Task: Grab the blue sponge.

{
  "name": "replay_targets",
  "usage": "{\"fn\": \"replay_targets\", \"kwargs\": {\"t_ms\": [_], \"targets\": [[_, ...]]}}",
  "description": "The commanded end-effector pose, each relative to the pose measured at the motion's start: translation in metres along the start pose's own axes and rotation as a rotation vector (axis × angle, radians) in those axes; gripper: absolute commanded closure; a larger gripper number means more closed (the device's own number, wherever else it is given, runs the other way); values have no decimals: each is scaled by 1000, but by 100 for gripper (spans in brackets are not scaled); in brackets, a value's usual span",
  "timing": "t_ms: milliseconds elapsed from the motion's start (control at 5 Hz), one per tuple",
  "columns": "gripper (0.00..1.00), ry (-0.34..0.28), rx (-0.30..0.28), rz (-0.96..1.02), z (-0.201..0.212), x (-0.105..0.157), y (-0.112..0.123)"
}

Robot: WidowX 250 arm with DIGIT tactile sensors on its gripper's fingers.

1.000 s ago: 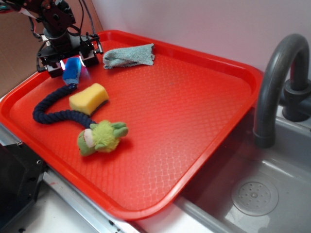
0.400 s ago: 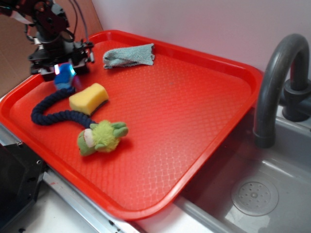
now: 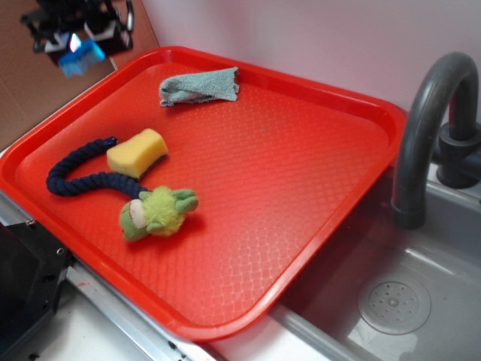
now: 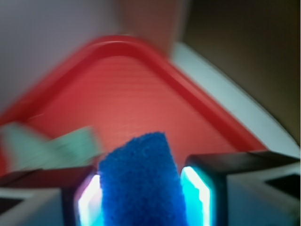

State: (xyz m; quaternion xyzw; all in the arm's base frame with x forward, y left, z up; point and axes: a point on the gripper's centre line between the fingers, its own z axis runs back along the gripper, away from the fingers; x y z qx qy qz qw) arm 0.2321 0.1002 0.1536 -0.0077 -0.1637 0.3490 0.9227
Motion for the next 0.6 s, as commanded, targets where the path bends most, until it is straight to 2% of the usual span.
{"fn": "replay_targets", "kwargs": {"t_ms": [0, 200, 400], "targets": [[100, -12, -205, -150, 124, -7, -34], [100, -40, -257, -89, 132, -13, -45], [100, 55, -161, -95, 112, -7, -44]]}}
